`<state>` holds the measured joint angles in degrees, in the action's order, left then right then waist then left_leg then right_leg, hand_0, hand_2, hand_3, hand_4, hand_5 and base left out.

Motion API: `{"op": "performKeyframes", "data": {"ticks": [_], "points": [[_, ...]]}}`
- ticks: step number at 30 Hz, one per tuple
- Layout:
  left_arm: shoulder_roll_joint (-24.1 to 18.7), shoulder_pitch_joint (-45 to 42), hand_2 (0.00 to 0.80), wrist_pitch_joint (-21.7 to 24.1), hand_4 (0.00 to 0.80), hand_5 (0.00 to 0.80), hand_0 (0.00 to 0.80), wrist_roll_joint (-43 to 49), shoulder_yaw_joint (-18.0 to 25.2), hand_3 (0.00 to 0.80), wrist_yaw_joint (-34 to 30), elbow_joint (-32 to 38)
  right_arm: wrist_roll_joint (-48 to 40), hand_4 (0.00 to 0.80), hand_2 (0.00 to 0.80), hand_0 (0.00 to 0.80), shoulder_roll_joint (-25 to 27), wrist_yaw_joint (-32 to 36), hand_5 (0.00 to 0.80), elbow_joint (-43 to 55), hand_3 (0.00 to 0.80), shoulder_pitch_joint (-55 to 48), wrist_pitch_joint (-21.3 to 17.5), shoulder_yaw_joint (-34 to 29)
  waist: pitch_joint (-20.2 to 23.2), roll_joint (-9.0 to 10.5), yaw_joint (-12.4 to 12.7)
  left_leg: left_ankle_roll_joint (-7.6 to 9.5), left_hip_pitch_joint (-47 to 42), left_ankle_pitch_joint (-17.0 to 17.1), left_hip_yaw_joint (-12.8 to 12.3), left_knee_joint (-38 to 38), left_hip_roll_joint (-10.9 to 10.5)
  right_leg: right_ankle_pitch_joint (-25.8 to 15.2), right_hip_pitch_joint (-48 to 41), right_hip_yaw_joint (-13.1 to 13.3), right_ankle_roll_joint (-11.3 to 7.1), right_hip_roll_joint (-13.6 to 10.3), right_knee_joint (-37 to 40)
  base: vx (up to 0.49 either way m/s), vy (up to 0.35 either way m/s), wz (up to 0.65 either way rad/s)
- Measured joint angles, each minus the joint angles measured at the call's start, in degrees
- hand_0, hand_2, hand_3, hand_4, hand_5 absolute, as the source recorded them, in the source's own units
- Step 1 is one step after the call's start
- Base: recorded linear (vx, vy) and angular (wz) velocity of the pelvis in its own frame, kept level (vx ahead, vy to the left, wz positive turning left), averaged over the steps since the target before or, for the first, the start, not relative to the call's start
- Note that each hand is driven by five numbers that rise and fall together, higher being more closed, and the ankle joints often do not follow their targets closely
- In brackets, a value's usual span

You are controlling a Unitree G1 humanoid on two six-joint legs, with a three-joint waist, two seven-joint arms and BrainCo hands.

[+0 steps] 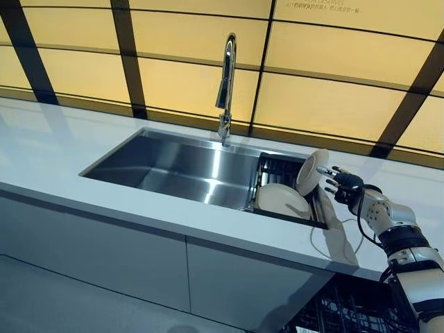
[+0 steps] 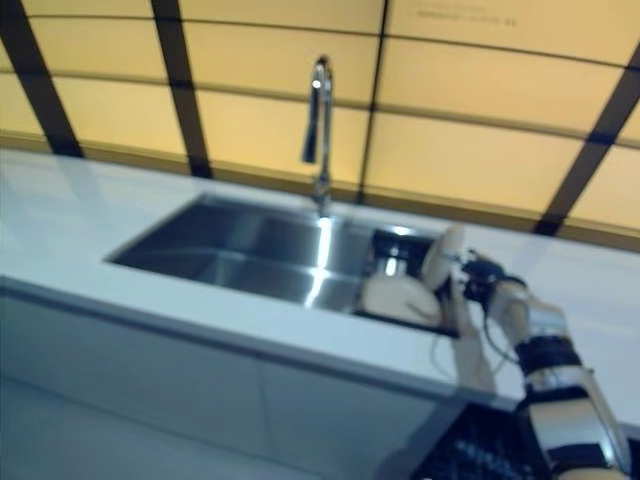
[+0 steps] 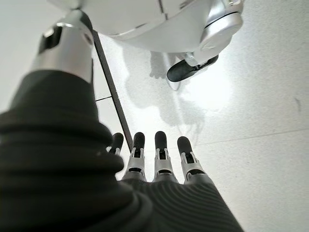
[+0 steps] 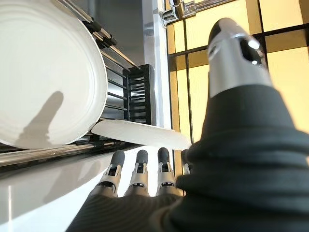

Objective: Take plates into dishwasher

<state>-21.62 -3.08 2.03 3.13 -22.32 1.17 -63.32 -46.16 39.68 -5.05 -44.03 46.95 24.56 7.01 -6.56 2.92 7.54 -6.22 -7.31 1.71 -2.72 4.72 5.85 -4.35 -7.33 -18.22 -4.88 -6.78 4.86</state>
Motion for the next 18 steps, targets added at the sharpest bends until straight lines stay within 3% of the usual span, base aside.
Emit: {"op": "performKeyframes", "data": {"ticks": [18], "points": [[-1.00,0.89,0.000,0.18,0.000,0.000,0.000,-0.09,-1.26,0.000,-0.15,0.15,-0.04,0.000,0.000,0.000,1.70,-1.30,0.000,-3.97,0.000,3.74,0.58,0.58,-4.43,-0.12,2.46,-0.05,4.10,-0.03,1.81,-2.67,-0.16,0.42,1.31,-1.19,0.04,-0.10,-0.08,0.033,-0.042,0.08]]}}
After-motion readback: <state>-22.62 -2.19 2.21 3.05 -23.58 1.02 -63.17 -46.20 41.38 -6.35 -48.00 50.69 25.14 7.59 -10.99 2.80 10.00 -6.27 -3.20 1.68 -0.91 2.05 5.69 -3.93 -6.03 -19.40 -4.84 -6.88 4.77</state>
